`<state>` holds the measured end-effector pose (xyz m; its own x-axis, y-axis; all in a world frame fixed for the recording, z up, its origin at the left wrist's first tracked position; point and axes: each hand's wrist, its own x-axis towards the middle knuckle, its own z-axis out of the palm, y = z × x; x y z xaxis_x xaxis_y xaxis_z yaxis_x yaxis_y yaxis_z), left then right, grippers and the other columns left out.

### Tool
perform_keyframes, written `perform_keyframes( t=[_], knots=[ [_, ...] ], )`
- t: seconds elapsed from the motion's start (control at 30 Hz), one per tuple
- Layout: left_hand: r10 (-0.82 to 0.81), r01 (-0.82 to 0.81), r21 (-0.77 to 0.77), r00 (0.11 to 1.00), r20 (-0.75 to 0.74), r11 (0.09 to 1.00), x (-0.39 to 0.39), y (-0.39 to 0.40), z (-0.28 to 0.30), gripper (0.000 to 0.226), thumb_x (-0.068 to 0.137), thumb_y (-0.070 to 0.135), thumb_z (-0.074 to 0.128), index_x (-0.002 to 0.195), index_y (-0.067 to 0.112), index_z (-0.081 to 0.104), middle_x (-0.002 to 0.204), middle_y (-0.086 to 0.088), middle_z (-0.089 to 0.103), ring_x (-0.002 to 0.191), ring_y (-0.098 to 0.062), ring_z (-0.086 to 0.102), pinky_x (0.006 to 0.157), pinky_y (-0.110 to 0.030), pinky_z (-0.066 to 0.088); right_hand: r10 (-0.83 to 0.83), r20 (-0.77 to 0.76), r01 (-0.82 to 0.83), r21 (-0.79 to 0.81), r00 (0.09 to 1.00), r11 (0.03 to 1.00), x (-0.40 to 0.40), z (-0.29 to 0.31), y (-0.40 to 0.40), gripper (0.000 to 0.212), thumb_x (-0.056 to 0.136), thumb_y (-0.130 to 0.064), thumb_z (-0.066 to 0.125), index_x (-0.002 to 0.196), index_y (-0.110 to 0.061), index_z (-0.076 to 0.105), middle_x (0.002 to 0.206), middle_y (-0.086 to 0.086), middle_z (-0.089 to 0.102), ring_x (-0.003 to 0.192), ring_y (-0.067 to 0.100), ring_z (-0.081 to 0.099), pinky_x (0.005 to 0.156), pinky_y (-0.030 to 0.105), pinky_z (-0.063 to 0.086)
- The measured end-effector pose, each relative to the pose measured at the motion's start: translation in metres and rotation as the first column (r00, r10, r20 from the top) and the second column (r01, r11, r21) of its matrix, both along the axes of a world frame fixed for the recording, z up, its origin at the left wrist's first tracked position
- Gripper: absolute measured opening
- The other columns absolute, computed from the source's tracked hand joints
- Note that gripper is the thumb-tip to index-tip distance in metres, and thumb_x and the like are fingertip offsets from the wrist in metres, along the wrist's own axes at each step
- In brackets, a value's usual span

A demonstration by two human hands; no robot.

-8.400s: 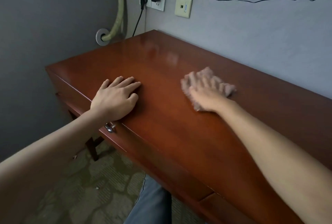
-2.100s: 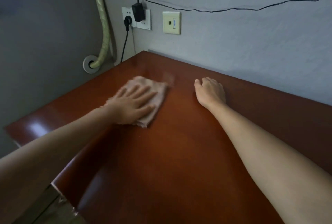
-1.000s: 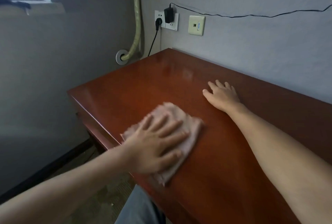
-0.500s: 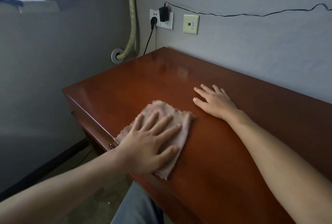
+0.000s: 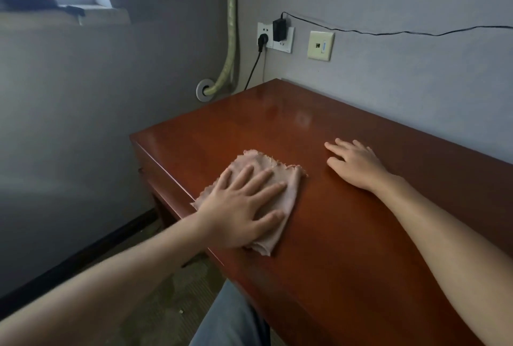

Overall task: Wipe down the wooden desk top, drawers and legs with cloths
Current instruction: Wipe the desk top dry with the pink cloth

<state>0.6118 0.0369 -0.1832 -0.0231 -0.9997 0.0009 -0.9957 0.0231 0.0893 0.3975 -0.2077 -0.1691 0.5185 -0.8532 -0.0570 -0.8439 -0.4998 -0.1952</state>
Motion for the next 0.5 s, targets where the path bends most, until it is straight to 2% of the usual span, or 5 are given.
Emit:
perform_keyframes(
  t=[0.07,0.17,0.23,0.4,0.5],
  knots=[
    [0.002,-0.002,-0.001,1.000,0.021,1.000,0.039,-0.014,0.001,0.071,0.090,0.080,0.000,0.157,0.056,-0.008,0.171,0.016,-0.009,0.158,-0.020,-0.015,0.126,-0.057,-0.007,-0.020,-0.051,0.020,0.009,0.998,1.000,0.006,0.013,0.007,0.056,0.101,-0.051,0.034,0.156,-0.044,0.033,0.168,-0.010,0.023,0.155,0.026,0.018,0.123,0.050,0.017],
    [0.349,-0.357,0.059,0.930,0.115,0.932,0.121,-0.039,0.008,0.063,0.101,0.067,0.007,0.159,0.048,-0.004,0.174,0.001,-0.005,0.159,-0.035,-0.006,0.122,-0.067,0.006,-0.031,-0.161,0.026,-0.029,0.986,0.999,0.017,0.036,0.028,0.055,0.097,-0.043,0.045,0.152,-0.042,0.043,0.161,-0.006,0.040,0.146,0.026,0.038,0.113,0.046,0.036],
    [0.523,-0.522,0.089,0.852,0.018,0.848,0.141,-0.047,0.013,0.065,0.102,0.069,0.009,0.162,0.045,0.000,0.174,0.001,-0.007,0.158,-0.035,-0.007,0.121,-0.068,0.001,-0.010,-0.126,-0.004,-0.113,0.992,0.994,0.027,0.047,0.048,0.053,0.091,-0.032,0.054,0.143,-0.042,0.053,0.150,-0.007,0.053,0.137,0.024,0.049,0.105,0.042,0.042],
    [0.238,-0.236,0.030,0.968,-0.081,0.971,0.071,-0.033,0.003,0.067,0.101,0.071,0.014,0.162,0.045,0.009,0.173,0.009,-0.001,0.159,-0.027,-0.008,0.124,-0.061,-0.005,0.246,0.231,-0.170,-0.306,0.941,0.937,0.076,0.051,0.096,0.053,0.081,-0.007,0.056,0.126,-0.031,0.067,0.139,-0.009,0.061,0.127,0.020,0.056,0.103,0.035,0.045],
    [0.274,-0.347,-0.098,0.859,-0.432,0.933,0.090,-0.029,0.016,0.058,0.105,0.061,0.021,0.156,0.037,0.037,0.166,0.010,0.031,0.156,-0.019,0.022,0.127,-0.048,0.011,0.429,0.330,-0.402,-0.150,0.841,0.903,0.118,0.040,0.118,0.057,0.082,-0.017,0.059,0.138,-0.026,0.062,0.151,-0.006,0.052,0.140,0.014,0.045,0.117,0.036,0.037]
  ],
)
